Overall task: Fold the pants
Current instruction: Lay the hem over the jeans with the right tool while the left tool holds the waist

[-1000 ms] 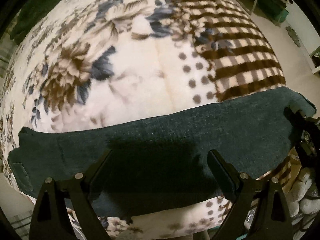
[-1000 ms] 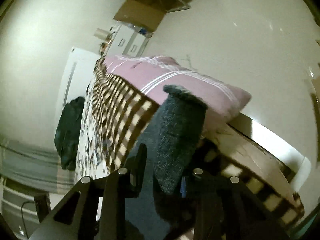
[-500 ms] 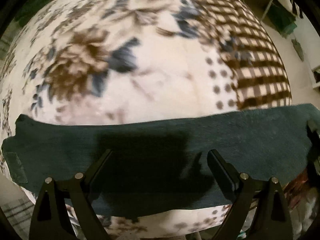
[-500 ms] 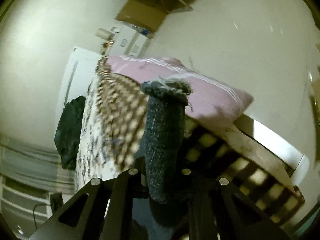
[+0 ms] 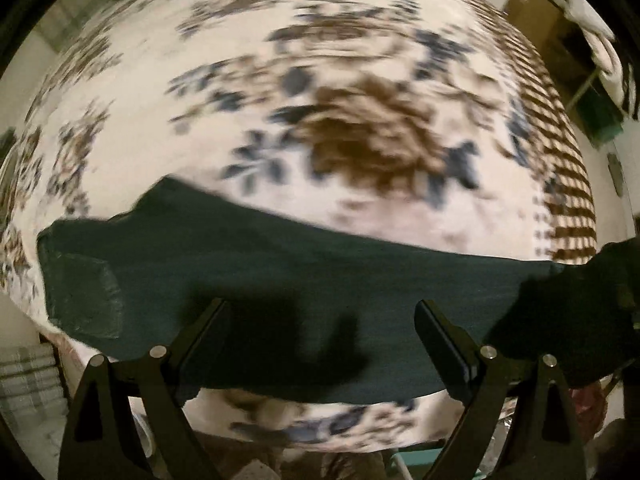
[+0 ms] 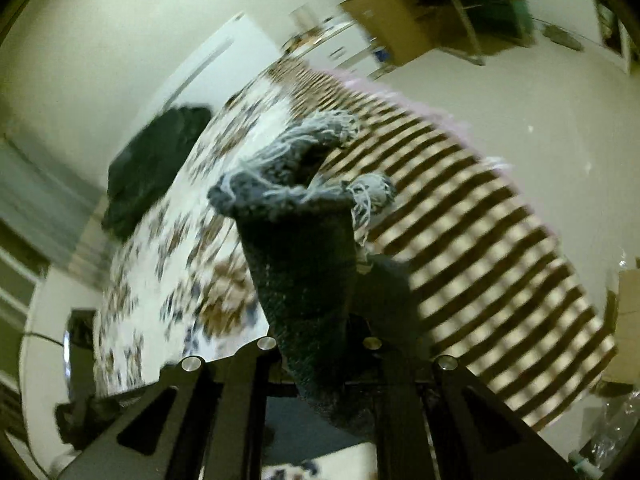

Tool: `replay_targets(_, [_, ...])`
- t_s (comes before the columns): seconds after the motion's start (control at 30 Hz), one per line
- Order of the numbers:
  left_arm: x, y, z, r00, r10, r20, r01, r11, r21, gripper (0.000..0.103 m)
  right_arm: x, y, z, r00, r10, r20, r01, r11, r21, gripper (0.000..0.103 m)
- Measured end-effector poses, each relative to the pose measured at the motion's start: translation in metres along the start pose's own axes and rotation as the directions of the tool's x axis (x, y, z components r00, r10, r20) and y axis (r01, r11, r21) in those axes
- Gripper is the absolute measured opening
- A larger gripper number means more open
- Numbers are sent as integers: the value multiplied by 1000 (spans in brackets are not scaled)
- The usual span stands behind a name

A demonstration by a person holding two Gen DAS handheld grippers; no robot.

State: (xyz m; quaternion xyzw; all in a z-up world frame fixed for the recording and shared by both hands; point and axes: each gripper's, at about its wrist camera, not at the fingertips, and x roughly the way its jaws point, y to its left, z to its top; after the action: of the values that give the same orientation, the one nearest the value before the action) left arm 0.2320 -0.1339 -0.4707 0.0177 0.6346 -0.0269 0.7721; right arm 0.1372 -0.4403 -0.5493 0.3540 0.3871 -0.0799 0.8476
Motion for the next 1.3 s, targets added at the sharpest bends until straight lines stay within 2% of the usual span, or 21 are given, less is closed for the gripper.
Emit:
replay_targets(0.13, [-7,61,-4,1000,6,4,-5,999,-54,93,41,72,-45,997,-5,-80,-5,993,-120,12])
replay_targets(0.27, [-4,111,-4,1000,7,0,-7,995,-95,93,80,131,-97,987,-38,-155,-5,964,-267,12])
replay_targets(0.33, [2,132,-6,1000,-11,-10,10,993,-122,93,102,153,-126,975,-65,-212,-11,940,-342,12])
replay_targets(0.37, [4,138,-6,1000,-15,-12,14,991,-129,93,116,162,-141,961,-92,-260,-14,925,-380,13])
replay_targets(0.4, [6,144,-6,1000,-24,-17,22,990,-141,93,131,169,-157,941,-123,-315,-17,914,-406,22])
replay_targets(0.43, [8,149,-6,999,-37,-19,34,988,-150,93,137,171,-165,931,-130,-340,-25,909,-416,43])
replay_targets(0.47, [8,152,-6,999,-47,-20,43,987,-157,93,143,174,-174,913,-114,-392,-63,909,-412,54])
replay_targets(0.5, [9,153,-6,998,-55,-20,51,985,-163,93,144,175,-178,896,-91,-435,-94,918,-386,64])
replay_targets(0.53, [9,153,-6,998,-68,-19,64,984,-165,93,139,174,-178,892,-68,-447,-112,925,-363,64])
replay_targets(0.6, [10,144,-5,994,-107,-19,103,981,-162,93,121,167,-172,895,-18,-445,-139,938,-317,72])
replay_targets(0.67, [14,131,-5,988,-150,-26,144,977,-156,93,105,152,-159,903,3,-430,-129,956,-265,75])
replay_targets(0.8, [39,90,-11,980,-173,-100,161,980,-116,93,74,99,-126,921,-35,-388,-28,987,-156,75])
replay_targets(0.93, [74,64,-21,968,-168,-185,146,981,-125,91,69,54,-106,909,-139,-392,95,987,-129,75])
replay_targets(0.97, [83,62,-24,960,-194,-204,164,975,-153,87,70,42,-104,902,-155,-402,117,986,-117,75])
replay_targets(1.0, [86,62,-27,954,-218,-207,183,967,-178,66,72,36,-103,900,-155,-407,121,987,-108,75])
replay_targets(1.03, [89,64,-30,948,-243,-204,199,956,-214,26,73,29,-102,898,-152,-412,122,988,-99,75])
replay_targets(1.07, [91,67,-33,947,-251,-203,201,951,-236,9,74,25,-101,897,-161,-413,130,986,-102,75])
replay_targets(1.13, [90,72,-39,951,-243,-193,193,950,-245,3,75,22,-99,896,-169,-411,132,984,-118,75])
replay_targets(1.2, [85,79,-46,969,-175,-174,140,970,-200,3,75,20,-98,896,-175,-408,133,983,-128,75])
replay_targets(1.23, [86,85,-50,970,-147,-196,109,976,-191,3,76,20,-98,894,-177,-411,135,982,-130,75])
replay_targets(1.3, [89,98,-57,961,-142,-235,91,972,-215,4,78,19,-98,891,-179,-416,139,982,-125,75])
